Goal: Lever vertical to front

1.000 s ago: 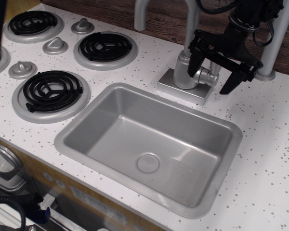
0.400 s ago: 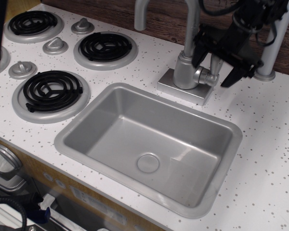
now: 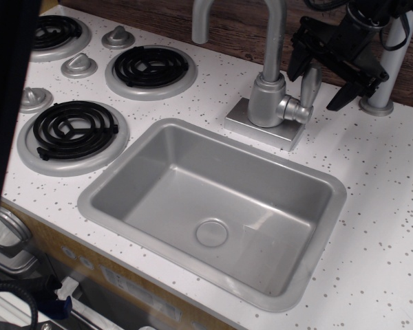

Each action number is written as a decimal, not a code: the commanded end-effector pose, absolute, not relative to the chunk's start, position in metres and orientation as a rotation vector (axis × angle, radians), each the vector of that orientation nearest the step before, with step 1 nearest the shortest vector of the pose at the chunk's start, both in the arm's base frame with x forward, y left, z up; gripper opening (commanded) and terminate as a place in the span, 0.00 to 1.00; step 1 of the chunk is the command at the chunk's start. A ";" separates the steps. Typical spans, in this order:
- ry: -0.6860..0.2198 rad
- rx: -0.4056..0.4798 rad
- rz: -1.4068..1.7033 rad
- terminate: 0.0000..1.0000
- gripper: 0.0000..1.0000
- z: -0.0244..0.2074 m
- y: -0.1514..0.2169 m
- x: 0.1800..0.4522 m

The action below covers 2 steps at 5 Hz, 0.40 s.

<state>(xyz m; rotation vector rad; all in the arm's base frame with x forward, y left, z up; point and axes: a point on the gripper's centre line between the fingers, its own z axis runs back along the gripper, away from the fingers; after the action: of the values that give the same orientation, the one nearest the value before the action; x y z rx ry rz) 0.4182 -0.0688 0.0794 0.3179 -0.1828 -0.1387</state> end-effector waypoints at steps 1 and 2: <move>-0.241 0.304 -0.127 0.00 0.00 0.097 -0.064 0.427; -0.237 0.303 -0.111 0.00 0.00 0.096 -0.064 0.423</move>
<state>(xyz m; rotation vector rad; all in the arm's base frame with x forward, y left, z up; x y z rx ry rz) 0.4155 -0.0613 0.0746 0.3030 -0.2035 -0.0747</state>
